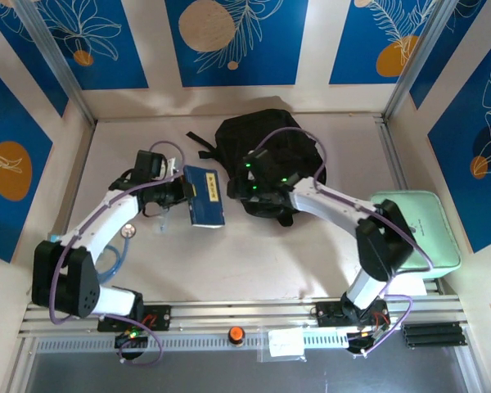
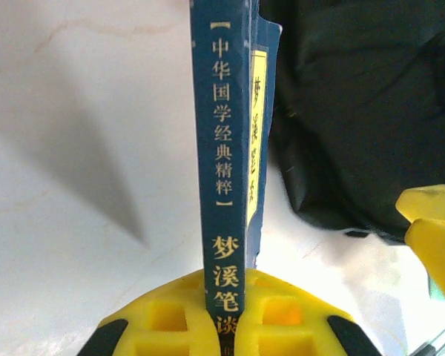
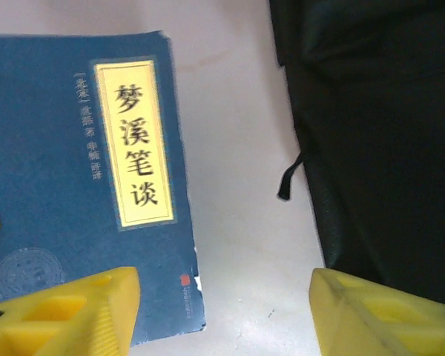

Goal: Pack the student bag
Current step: Pick up the book at the center of the table, then pass the book.

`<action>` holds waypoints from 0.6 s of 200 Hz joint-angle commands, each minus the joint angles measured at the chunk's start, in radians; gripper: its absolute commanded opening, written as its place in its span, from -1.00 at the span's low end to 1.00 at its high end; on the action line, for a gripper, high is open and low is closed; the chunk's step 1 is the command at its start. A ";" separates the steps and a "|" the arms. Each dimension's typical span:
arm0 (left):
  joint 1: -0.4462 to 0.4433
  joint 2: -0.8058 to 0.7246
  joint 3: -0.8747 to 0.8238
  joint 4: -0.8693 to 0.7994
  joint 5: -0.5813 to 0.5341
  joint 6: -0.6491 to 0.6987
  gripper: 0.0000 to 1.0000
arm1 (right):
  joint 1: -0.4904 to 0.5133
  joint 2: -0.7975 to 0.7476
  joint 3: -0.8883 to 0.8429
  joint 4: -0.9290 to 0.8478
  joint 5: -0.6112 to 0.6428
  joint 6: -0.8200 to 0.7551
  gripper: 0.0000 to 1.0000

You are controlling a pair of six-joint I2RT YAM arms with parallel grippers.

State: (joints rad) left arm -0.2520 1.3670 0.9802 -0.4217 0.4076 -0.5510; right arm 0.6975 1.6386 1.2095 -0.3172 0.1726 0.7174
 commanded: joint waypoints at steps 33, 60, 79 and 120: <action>-0.017 0.026 0.069 0.426 0.012 -0.277 -1.00 | -0.189 -0.160 -0.214 0.276 -0.293 0.191 0.56; -0.052 0.103 0.083 0.650 -0.015 -0.469 -1.00 | -0.267 -0.182 -0.305 0.469 -0.448 0.324 0.67; -0.085 0.159 0.116 0.735 -0.053 -0.554 -1.00 | -0.295 -0.185 -0.343 0.563 -0.490 0.403 0.72; -0.146 0.291 0.198 0.862 -0.096 -0.717 -1.00 | -0.317 -0.189 -0.369 0.701 -0.488 0.555 0.82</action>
State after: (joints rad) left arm -0.3656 1.6100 1.1088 0.2481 0.3496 -1.1118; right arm 0.3904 1.4803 0.8547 0.2291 -0.2676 1.1339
